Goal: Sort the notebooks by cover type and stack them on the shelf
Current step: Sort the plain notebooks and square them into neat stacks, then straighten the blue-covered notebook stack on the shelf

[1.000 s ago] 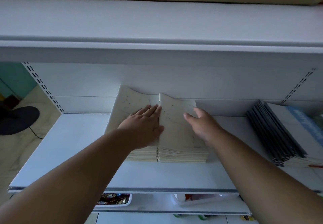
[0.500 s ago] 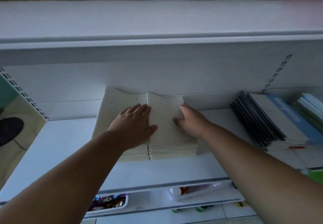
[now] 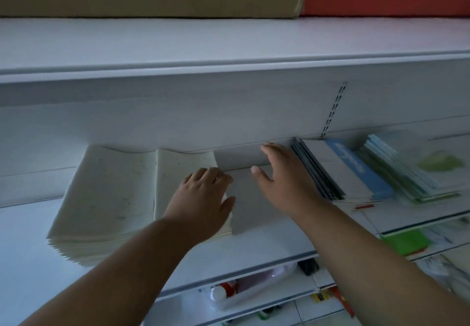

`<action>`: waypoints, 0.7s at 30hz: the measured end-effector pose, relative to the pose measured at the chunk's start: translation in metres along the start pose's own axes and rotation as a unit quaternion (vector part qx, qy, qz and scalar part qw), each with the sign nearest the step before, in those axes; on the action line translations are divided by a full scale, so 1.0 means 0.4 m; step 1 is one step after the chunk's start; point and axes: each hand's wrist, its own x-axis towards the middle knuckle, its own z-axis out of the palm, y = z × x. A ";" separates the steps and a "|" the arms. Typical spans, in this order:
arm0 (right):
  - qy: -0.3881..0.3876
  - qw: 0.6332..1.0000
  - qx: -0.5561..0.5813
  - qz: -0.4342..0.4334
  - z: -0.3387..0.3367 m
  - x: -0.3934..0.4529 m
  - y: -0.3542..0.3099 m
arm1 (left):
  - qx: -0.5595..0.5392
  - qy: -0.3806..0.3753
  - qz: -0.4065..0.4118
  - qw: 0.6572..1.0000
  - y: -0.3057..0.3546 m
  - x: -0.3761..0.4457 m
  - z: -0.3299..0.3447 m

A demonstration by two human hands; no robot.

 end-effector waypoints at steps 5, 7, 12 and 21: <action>0.015 1.000 -0.007 0.014 -0.123 -0.021 0.191 | -0.051 -0.030 -0.003 0.998 0.202 0.106 0.093; 0.017 0.999 -0.001 0.029 -0.167 -0.021 0.279 | -0.098 -0.057 -0.039 0.993 0.286 0.154 0.128; -0.060 0.995 -0.012 0.081 -0.214 0.007 0.482 | -0.377 -0.111 -0.294 0.872 0.439 0.278 0.226; -0.175 0.968 0.074 0.164 -0.172 0.087 0.666 | -0.632 -0.080 -0.505 0.583 0.519 0.407 0.287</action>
